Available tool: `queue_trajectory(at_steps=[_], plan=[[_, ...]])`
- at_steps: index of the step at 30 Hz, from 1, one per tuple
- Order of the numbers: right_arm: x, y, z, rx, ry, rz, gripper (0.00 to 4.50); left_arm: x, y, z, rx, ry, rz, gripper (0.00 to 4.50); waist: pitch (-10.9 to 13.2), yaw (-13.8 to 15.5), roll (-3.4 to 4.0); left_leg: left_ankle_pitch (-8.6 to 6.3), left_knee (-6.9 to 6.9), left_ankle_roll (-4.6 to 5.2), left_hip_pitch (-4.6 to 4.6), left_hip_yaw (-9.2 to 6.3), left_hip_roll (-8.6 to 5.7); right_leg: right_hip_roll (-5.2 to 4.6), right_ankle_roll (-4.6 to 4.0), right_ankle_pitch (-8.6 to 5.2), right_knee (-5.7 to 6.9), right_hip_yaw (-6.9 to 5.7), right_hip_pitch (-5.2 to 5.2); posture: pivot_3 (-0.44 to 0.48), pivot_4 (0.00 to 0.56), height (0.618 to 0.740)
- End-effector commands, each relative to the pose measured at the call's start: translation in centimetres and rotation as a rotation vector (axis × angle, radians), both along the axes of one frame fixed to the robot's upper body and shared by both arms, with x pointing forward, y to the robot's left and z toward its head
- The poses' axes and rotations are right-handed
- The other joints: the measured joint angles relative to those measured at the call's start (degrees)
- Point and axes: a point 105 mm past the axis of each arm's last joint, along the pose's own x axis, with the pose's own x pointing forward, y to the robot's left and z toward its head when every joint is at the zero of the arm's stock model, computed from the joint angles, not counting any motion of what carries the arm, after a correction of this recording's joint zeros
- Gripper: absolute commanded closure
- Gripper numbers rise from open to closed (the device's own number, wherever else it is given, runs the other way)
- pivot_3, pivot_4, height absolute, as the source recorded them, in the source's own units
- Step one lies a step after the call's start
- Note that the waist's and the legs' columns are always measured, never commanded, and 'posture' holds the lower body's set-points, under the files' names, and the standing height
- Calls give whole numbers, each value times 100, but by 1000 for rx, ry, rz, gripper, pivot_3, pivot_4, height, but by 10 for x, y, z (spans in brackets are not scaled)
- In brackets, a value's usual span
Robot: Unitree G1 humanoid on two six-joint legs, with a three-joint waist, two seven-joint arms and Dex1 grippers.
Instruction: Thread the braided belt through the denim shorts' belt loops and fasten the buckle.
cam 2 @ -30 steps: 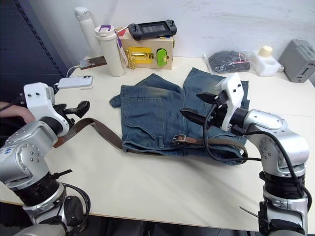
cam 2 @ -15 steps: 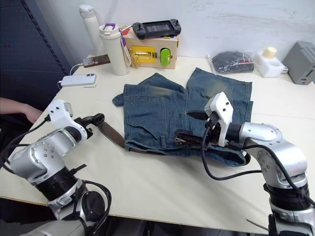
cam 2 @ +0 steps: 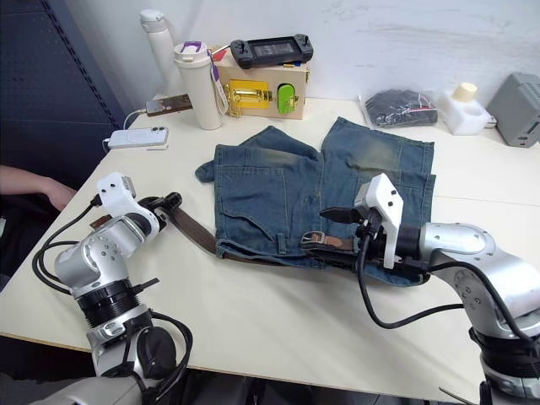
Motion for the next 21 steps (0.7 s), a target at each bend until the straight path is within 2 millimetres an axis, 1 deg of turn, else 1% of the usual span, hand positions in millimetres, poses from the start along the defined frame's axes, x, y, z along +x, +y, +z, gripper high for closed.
queue_trajectory(at_steps=[1, 3, 4, 6, 8, 11, 13, 15, 17, 18, 19, 20, 21], plan=[[-1, -1, 11, 9, -49, 4, 0, -3, 0, -17, -21, 56, 4, 2139, 0, 6, 0, 0, 1, 0, -1, 0, 0, 0, 0, 0, -2, 0, 0, 0, 150, 645], [-1, -1, 12, 13, -51, 6, 0, -3, 0, -18, -17, 57, 6, 3170, 0, 22, 0, 0, 1, 1, -1, -1, -1, 0, 0, 0, -7, 1, 3, 0, 150, 645], [-1, 0, 12, 14, -53, 6, 0, -3, 0, -18, -12, 57, 5, 3510, 0, 28, 0, 1, 1, 2, -2, -3, -2, 0, 0, 0, -12, 0, 6, 0, 150, 645], [-1, 0, 13, 15, -55, 5, 0, -3, 0, -17, -6, 55, 5, 4401, 0, 39, 0, 1, 1, 3, -2, -3, -2, 0, 0, 0, -17, 1, 8, 0, 150, 645], [-1, 0, 13, 16, -58, 1, 0, -2, 0, -7, 58, 2, -19, 4485, 0, 42, 0, 1, 0, 4, -2, -3, -2, 0, 0, 0, -20, 0, 9, 0, 150, 645], [0, -1, 14, 14, -64, -6, 0, 0, -8, 26, 287, -155, -102, 4485, 5, 29, 1, 1, -1, 3, -2, -2, -2, 0, 0, 0, -21, -1, 8, 0, 150, 645], [1, -2, 15, 6, -82, -15, 0, -3, -20, 49, 445, -279, -186, 4485, 19, 16, -3, 1, -1, 3, -5, -3, -2, 0, 0, 0, -23, -1, 7, 0, 150, 645], [3, -3, 17, -4, -108, -28, 0, -11, -42, 66, 647, -397, -331, 4485, 35, 15, 4, 1, 0, 3, -8, -2, -2, 0, 0, 0, -25, -2, 6, 0, 150, 645], [7, -3, 20, -32, -156, -40, 0, -23, -64, 72, 865, -478, -484, 4485, 49, 2, 21, 1, -2, 3, -10, 0, -2, 0, 0, 0, -38, -2, 7, 0, 150, 645], [8, -3, 21, -51, -176, -42, 0, -30, -75, 73, 1009, -520, -569, 4485, 57, 0, 33, 1, -2, 4, -10, 2, -2, 0, 0, 0, -40, -2, 7, 0, 150, 645], [10, -2, 21, -84, -212, -44, 0, -39, -88, 71, 1165, -570, -680, 4485, 68, -4, 49, 1, -4, 5, -10, 8, -2, -2, 0, 0, -45, 0, 7, 0, 150, 645], [14, -1, 20, -130, -254, -48, 0, -49, -101, 65, 1330, -613, -804, 4485, 78, -5, 68, 1, -6, 5, -9, 10, -1, -3, 0, 0, -49, -1, 7, 0, 150, 645], [17, 0, 18, -173, -292, -52, 0, -56, -109, 57, 1449, -640, -902, 4485, 87, -15, 74, 1, -6, 8, -9, 15, -2, -4, 0, 0, -47, 3, 5, 0, 150, 645]])
